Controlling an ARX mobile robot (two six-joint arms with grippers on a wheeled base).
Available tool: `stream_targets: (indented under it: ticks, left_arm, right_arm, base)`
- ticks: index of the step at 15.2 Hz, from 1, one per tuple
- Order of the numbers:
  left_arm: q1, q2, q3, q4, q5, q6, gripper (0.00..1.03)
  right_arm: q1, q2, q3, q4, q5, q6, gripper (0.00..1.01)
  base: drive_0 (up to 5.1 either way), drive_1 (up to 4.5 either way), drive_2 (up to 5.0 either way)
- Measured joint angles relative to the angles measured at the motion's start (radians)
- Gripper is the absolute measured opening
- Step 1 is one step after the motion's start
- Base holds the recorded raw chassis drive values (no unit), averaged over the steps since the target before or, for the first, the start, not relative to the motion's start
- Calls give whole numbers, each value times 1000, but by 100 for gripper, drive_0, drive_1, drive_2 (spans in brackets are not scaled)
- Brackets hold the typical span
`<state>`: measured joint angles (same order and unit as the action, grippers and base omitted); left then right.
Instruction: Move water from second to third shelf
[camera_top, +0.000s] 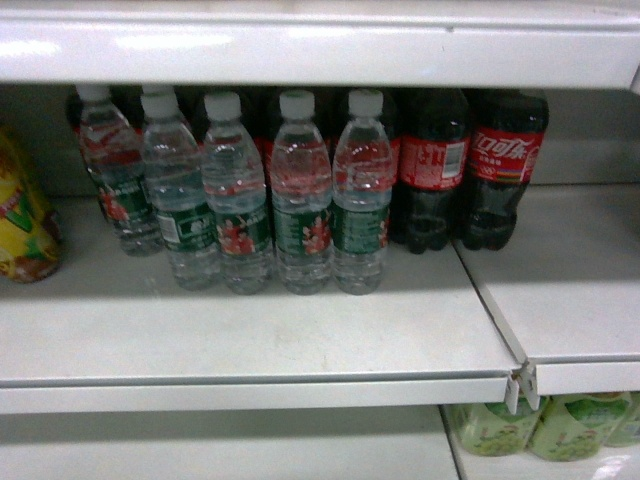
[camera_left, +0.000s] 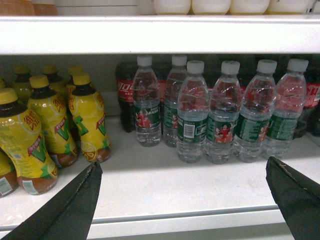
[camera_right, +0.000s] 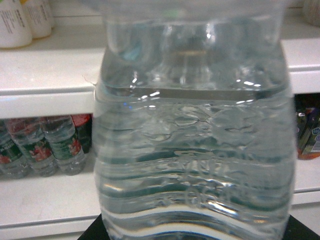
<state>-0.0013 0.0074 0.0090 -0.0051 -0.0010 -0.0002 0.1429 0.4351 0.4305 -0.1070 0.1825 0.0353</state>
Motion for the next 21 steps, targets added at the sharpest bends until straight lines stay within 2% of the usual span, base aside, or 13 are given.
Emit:
stream_targets:
  ticks: [19,21]
  left_arm:
    - [0,0,0,3,0,0,98]
    - [0,0,0,2,1,0,98]
  right_arm:
    - [0,-1,4,2,0,-1,42]
    - [0,-1,4,2,0,-1,42]
  base:
    - [0,0,0]
    - [-360,196,196]
